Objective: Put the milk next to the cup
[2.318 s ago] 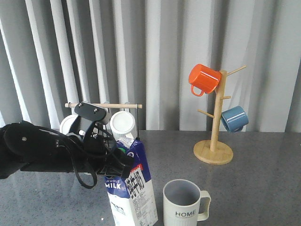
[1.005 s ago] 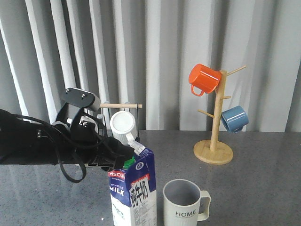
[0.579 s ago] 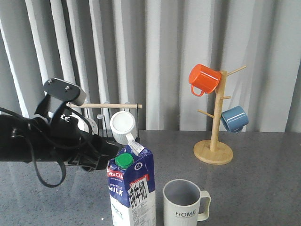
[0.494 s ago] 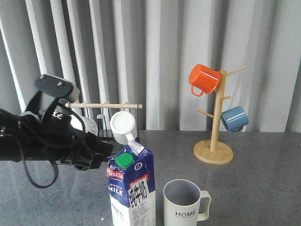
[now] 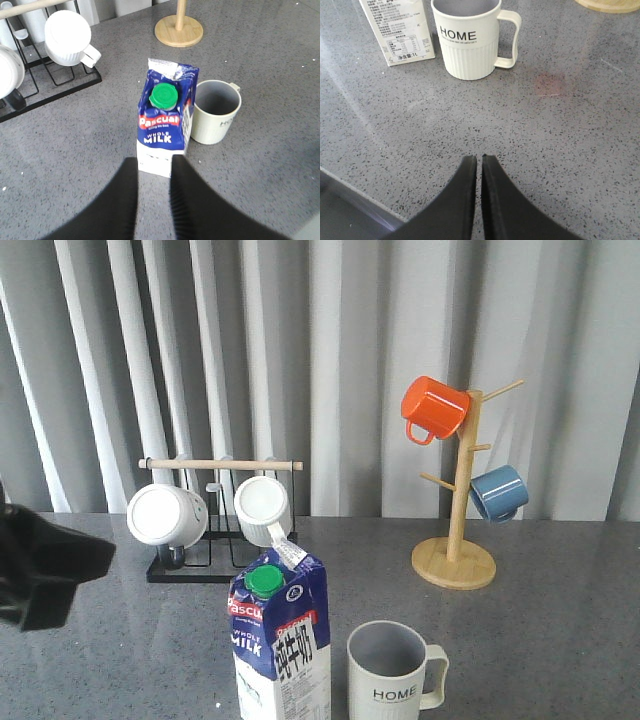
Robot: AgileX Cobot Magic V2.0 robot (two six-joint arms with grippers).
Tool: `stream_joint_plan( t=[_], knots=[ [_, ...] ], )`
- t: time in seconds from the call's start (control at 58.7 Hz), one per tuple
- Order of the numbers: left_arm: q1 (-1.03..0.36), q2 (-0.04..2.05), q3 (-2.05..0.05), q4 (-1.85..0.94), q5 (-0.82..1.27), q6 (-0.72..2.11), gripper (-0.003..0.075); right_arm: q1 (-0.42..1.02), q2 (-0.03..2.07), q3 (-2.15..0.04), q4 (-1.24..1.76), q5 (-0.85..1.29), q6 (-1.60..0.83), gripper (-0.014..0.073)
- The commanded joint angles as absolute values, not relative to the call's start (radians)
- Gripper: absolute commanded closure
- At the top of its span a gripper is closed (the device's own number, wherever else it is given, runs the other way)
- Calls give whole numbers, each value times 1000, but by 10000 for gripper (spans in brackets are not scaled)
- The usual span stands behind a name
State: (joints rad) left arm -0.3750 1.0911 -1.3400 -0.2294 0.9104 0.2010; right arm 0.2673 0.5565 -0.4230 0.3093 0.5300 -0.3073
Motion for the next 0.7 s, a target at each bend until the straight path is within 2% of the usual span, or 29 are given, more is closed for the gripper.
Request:
stream_joint_plan(
  t=[0.0,0.358,0.682],
  knots=[
    [-379,1018,-1337,-238,878,187,730,265,557,-452,315,474,-311,570],
    [-379,710,-1065,-237,743,30,728,265,557,-452,315,474,-311,570],
    [-379,489,-927,-211,776,7,728,265,557,-452,315,474,-311,570]
  ],
)
